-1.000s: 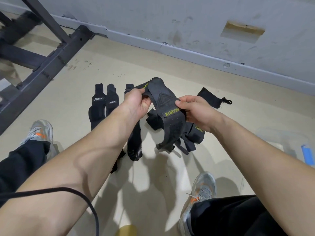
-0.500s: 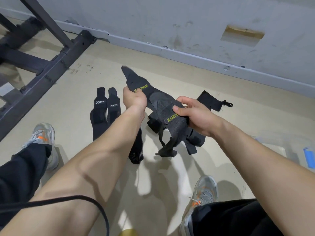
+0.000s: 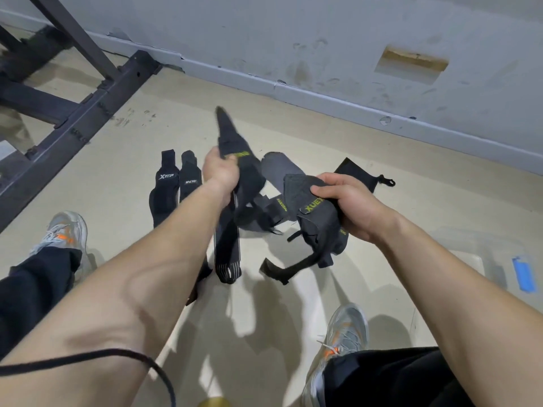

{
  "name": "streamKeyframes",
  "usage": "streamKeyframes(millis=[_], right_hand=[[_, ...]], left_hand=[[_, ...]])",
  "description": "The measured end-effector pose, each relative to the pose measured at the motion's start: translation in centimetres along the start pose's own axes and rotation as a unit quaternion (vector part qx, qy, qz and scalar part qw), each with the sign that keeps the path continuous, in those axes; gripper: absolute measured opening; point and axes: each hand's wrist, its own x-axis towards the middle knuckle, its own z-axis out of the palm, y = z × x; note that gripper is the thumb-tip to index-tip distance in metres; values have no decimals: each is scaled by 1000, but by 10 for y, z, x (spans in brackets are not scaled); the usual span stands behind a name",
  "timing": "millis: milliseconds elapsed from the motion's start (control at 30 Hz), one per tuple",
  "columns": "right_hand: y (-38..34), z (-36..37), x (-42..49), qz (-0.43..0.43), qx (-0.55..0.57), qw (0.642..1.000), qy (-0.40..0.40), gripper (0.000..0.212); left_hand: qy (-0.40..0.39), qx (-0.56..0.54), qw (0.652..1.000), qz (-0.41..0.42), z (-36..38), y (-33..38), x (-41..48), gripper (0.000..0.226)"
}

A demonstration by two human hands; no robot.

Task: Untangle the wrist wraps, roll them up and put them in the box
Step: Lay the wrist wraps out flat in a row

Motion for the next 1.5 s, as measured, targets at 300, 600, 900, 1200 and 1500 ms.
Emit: streamKeyframes(millis=[300, 600, 900, 1200, 1500], right_hand=[[-18, 9, 0, -42, 87, 995, 0, 23], [-23, 17, 0, -110, -23, 993, 47, 9], [-25, 19, 6, -104, -65, 986, 111, 5], [-23, 18, 18, -77, -80, 981, 161, 4], [-10, 17, 30, -83, -142, 963, 213, 16]], left_hand=[[-241, -167, 956, -23, 11, 11, -62, 16], [-286, -210, 935, -10, 5, 16, -82, 25], [-295, -209, 932, -4, 8, 10, -85, 27], [-297, -200, 934, -9, 14, 9, -89, 30], [-273, -96, 953, 88, 14, 0, -90, 16]])
